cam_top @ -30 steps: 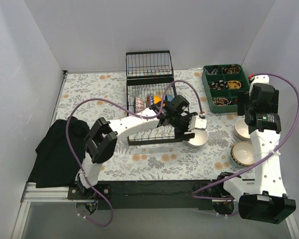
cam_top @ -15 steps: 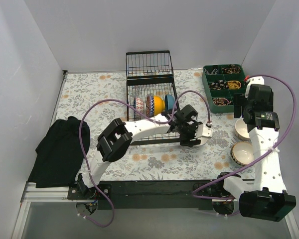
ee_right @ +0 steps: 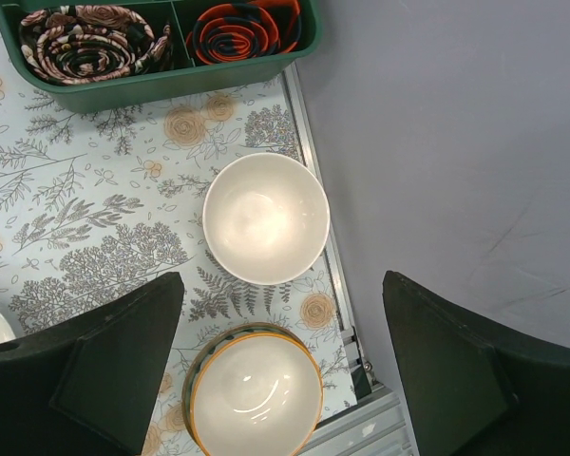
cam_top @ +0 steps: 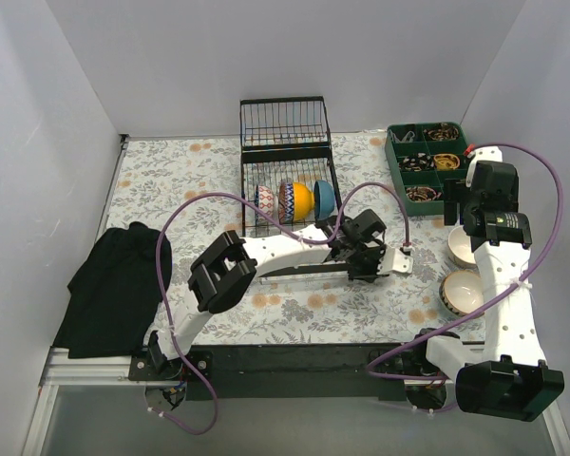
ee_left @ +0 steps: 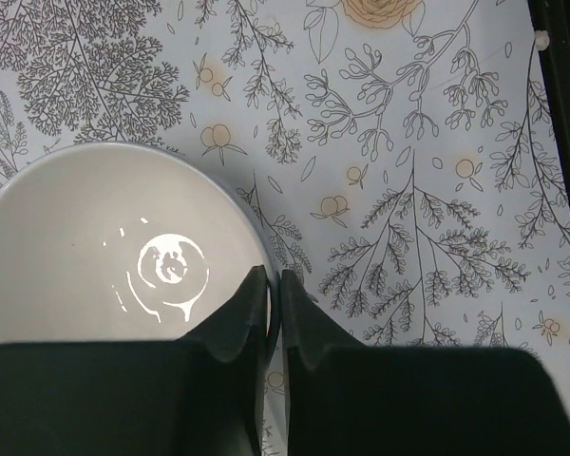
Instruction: Load the bowls into the dish rack
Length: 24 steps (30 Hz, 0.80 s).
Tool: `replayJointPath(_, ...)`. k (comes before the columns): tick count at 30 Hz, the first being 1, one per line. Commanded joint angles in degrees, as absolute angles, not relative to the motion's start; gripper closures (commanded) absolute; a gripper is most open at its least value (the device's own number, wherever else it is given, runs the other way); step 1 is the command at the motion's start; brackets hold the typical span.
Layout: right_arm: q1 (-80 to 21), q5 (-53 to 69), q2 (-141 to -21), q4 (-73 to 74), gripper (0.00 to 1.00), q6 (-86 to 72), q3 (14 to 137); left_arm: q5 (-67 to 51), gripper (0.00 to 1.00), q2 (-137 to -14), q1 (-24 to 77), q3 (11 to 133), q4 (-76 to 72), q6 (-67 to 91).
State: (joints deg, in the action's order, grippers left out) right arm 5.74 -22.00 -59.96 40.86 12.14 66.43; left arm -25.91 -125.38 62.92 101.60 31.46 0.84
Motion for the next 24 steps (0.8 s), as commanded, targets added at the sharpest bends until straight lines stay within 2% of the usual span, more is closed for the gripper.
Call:
replayJointPath(1, 5.89, -22.59, -59.68, 41.04, 0.06, 11.08, 68.46, -27.5, 1.0, -126.55, 63.02, 107.81, 34.35, 0.35)
replayJointPath(4, 5.89, -22.59, -60.64, 42.01, 0.06, 11.16, 70.83, -28.3, 1.0, -129.54, 62.93, 114.5, 34.38, 1.49)
replayJointPath(13, 5.89, -25.13, -63.02, 41.75, 0.06, 12.13, 77.69, -25.14, 1.0, -127.97, 58.81, 116.1, 21.19, 17.56)
replayJointPath(18, 5.89, -26.72, -63.1, 40.52, 0.05, 12.22, 79.28, -27.94, 1.0, -122.62, 53.62, 113.92, 14.25, 36.16)
replayJointPath(24, 5.89, -26.37, -63.81, 40.52, 0.05, 11.34, 79.19, -40.58, 1.0, -114.54, 44.75, 105.13, -0.24, 61.74)
